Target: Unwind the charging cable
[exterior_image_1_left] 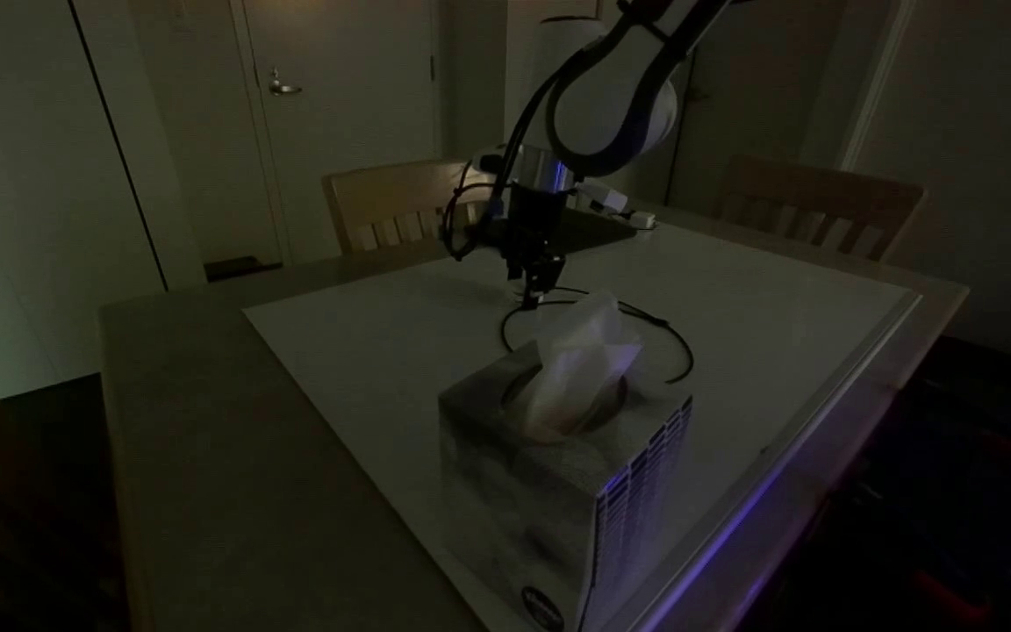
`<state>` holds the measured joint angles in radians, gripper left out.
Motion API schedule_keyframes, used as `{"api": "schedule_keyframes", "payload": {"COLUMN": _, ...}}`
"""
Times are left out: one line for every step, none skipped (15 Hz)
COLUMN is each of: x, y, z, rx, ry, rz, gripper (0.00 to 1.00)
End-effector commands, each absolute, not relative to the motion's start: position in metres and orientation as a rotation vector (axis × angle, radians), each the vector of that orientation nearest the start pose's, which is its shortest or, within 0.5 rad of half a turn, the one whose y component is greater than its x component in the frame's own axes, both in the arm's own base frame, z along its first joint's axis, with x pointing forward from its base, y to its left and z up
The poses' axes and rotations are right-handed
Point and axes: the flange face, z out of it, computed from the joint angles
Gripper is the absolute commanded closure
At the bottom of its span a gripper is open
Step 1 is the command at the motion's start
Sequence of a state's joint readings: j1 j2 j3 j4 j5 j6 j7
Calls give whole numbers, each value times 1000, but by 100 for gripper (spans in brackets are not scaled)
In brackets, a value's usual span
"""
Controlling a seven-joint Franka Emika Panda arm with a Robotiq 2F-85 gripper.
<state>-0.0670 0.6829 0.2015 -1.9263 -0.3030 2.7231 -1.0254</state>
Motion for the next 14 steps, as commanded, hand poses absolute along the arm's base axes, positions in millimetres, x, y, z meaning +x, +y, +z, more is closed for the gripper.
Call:
{"api": "schedule_keyframes", "payload": {"x": 620, "y": 89, "z": 156, "rx": -2488, "ry": -1998, "rz": -38, "gripper": 73}}
{"api": "schedule_keyframes", "payload": {"x": 619, "y": 89, "z": 158, "rx": -2484, "ry": -1997, "rz": -10, "gripper": 73}}
{"api": "schedule_keyframes", "payload": {"x": 617, "y": 89, "z": 161, "rx": -2474, "ry": -2001, "rz": -3, "gripper": 73}}
{"api": "schedule_keyframes", "payload": {"x": 617, "y": 89, "z": 162, "rx": -2469, "ry": -2002, "rz": 8, "gripper": 73}}
{"api": "schedule_keyframes", "payload": {"x": 617, "y": 89, "z": 164, "rx": -2468, "ry": -1996, "rz": -4, "gripper": 73}}
{"api": "schedule_keyframes", "payload": {"x": 618, "y": 88, "z": 164, "rx": -2471, "ry": -1988, "rz": -21, "gripper": 73}}
{"api": "schedule_keyframes", "payload": {"x": 618, "y": 88, "z": 165, "rx": -2476, "ry": -1978, "rz": -40, "gripper": 73}}
{"api": "schedule_keyframes", "payload": {"x": 618, "y": 86, "z": 165, "rx": -2499, "ry": -1961, "rz": -56, "gripper": 73}}
{"api": "schedule_keyframes", "payload": {"x": 617, "y": 81, "z": 165, "rx": -2531, "ry": -1934, "rz": -80, "gripper": 73}}
{"api": "schedule_keyframes", "payload": {"x": 618, "y": 77, "z": 166, "rx": -2564, "ry": -1902, "rz": -95, "gripper": 73}}
{"api": "schedule_keyframes", "payload": {"x": 618, "y": 72, "z": 167, "rx": -2607, "ry": -1861, "rz": -105, "gripper": 73}}
{"api": "schedule_keyframes", "payload": {"x": 618, "y": 63, "z": 168, "rx": -2665, "ry": -1808, "rz": -116, "gripper": 73}}
{"api": "schedule_keyframes", "payload": {"x": 617, "y": 56, "z": 169, "rx": -2710, "ry": -1759, "rz": -127, "gripper": 73}}
{"api": "schedule_keyframes", "payload": {"x": 616, "y": 46, "z": 169, "rx": -2754, "ry": -1706, "rz": -140, "gripper": 73}}
